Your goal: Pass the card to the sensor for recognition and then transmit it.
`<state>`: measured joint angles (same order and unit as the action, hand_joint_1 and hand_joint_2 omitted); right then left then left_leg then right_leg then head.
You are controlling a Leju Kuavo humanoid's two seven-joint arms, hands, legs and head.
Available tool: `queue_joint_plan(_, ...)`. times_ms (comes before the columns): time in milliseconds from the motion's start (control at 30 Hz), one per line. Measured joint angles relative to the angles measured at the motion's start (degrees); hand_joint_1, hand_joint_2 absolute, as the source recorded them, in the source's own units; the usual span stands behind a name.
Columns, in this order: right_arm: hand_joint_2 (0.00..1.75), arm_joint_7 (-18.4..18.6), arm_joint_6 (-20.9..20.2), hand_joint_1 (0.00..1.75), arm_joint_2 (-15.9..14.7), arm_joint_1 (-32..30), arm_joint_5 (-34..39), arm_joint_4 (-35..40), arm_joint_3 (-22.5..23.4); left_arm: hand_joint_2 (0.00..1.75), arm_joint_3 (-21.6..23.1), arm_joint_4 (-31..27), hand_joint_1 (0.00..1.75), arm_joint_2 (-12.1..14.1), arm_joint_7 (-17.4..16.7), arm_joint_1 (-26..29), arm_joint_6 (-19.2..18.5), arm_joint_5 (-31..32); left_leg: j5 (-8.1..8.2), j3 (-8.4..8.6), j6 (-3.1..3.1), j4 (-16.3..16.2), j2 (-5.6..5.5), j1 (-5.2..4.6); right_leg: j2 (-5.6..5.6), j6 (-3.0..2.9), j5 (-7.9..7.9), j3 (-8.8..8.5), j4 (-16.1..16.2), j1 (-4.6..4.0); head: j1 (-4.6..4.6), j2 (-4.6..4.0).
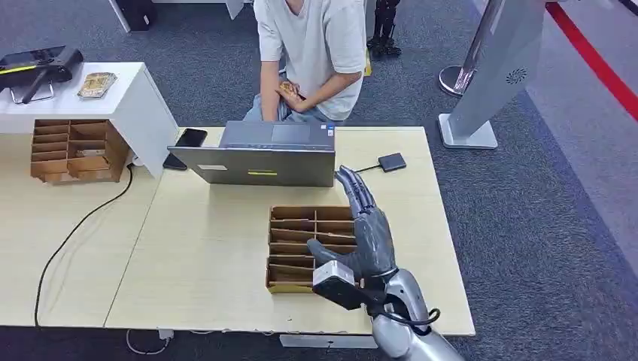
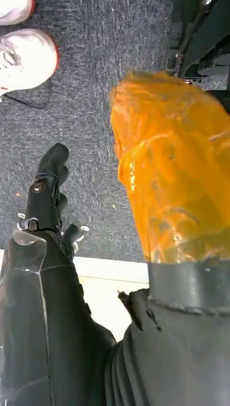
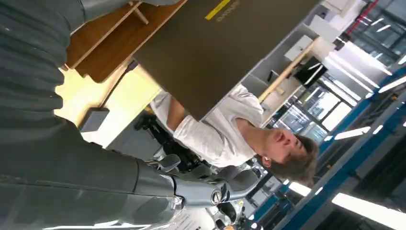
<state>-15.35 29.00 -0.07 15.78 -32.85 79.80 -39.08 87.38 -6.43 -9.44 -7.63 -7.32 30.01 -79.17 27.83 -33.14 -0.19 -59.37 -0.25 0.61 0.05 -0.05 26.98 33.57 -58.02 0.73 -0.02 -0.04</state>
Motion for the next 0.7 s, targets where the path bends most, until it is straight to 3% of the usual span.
queue_joint_plan(433, 1.75, -5.25, 1.66, 0.00, -2.23, -8.03, 4.48, 8.85, -1.00, 0.00, -1.53, 0.00, 0.00, -0.42, 0.42, 0.06, 1.03, -1.14, 0.01, -0.02, 0.00, 0.00, 0.00, 0.00, 0.00, 0.00, 0.01, 0.02, 0.00, 0.00, 0.00, 0.00)
queue_joint_plan(700, 1.75, -7.38, 2.32, 0.00, -2.80, -13.93, 3.30, 10.38, -1.05, 0.00, -2.12, 0.00, 0.00, -0.41, 0.55, 0.08, 1.22, -1.77, 0.04, -0.03, -0.03, 0.02, 0.00, 0.00, -0.01, 0.03, 0.06, 0.02, 0.00, 0.00, 0.00, 0.00)
